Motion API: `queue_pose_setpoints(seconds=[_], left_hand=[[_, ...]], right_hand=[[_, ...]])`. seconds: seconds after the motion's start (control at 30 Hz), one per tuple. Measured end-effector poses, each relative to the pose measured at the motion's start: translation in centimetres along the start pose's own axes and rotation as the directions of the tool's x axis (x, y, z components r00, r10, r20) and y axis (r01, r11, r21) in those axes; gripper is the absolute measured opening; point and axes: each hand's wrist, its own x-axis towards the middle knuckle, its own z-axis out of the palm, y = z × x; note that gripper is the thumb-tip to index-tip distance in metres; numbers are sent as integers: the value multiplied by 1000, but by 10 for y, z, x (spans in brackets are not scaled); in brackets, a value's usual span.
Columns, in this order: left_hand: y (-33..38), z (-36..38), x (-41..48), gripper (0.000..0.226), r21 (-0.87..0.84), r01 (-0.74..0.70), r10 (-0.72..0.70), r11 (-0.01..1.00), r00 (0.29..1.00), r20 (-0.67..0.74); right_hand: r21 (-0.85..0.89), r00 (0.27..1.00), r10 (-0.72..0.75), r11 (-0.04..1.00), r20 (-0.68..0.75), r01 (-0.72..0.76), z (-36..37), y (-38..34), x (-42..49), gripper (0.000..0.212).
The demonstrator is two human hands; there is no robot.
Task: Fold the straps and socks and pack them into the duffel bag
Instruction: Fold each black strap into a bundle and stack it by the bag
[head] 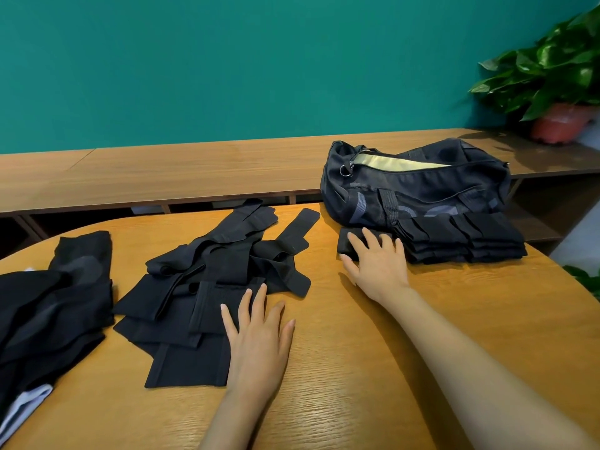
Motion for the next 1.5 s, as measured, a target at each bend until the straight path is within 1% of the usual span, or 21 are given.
queue_pose_setpoints(seconds=[0.1,0.13,0.27,0.4,0.5,0.57,0.63,0.7,0.77,0.8,0.83,0.93,1.0,1.07,1.1,1.13,1.2,1.27,1.33,1.43,1.5], left_hand=[[0,-1,-1,48,-18,4,-4,1000,1000,-3],[1,-2,-1,44,-29,5,-5,1000,1000,-8],[2,-3,-1,38,-51,10,-11,999,1000,-7],[5,-9,0,35,-102,25,-26,994,1000,0],[4,-17,-2,26,-199,30,-36,980,999,-29],[-1,-26,-7,27,-221,27,-43,975,997,-70],[-12,-34,-11,33,-201,76,-101,977,987,-122],[-28,-46,-13,42,-163,205,-230,965,961,-151],[-43,-57,-14,51,-135,357,-368,924,928,-62],[-48,-61,-14,54,-134,400,-405,907,914,-10],[-51,-63,-15,55,-147,411,-413,900,911,19],[-49,-69,-21,49,-231,361,-363,903,931,36],[-46,-73,-25,43,-299,331,-344,895,939,10],[-46,-76,-30,37,-348,277,-311,896,949,-44],[-46,-77,-32,35,-366,249,-290,897,955,-63],[-48,-76,-32,34,-381,226,-274,897,959,-75],[-51,-76,-29,32,-384,199,-255,902,961,-102],[-55,-75,-18,35,-333,186,-234,925,966,-110],[-58,-74,-3,44,-221,175,-184,959,983,-18],[-65,-65,14,51,-10,115,-111,993,976,186],[-67,-58,17,51,80,103,-120,991,960,252]], right_hand=[[0,995,-35,999,98,36,4,0,3,65],[6,994,-42,999,103,41,5,3,2,65],[30,996,-55,998,66,53,6,16,-5,65],[48,985,-173,984,2,172,0,13,-20,62],[135,965,-260,956,-26,261,-7,-12,-43,58],[214,952,-306,928,-21,304,-12,-35,-61,55],[267,933,-359,897,-24,352,-15,-60,-79,50],[309,920,-390,871,-35,381,-17,-86,-93,49],[398,935,-354,858,-1,326,-16,-110,-101,52],[462,948,-316,847,38,264,-14,-120,-102,55],[530,958,-276,826,82,192,-12,-129,-102,59],[703,973,-189,710,135,41,-6,-149,-99,64],[824,987,-92,564,135,-60,-12,-156,-96,61],[903,992,26,412,121,-121,-20,-157,-92,58],[913,992,56,388,117,-129,-24,-156,-89,57],[907,992,57,400,116,-129,-26,-155,-86,56],[855,990,12,503,140,-127,-29,-152,-83,51],[806,990,-20,584,140,-102,-31,-148,-84,43],[795,994,-24,603,106,-70,-31,-142,-84,36],[767,996,-23,639,81,-48,-30,-124,-86,12],[760,995,31,644,94,-92,-29,-102,-88,16]])
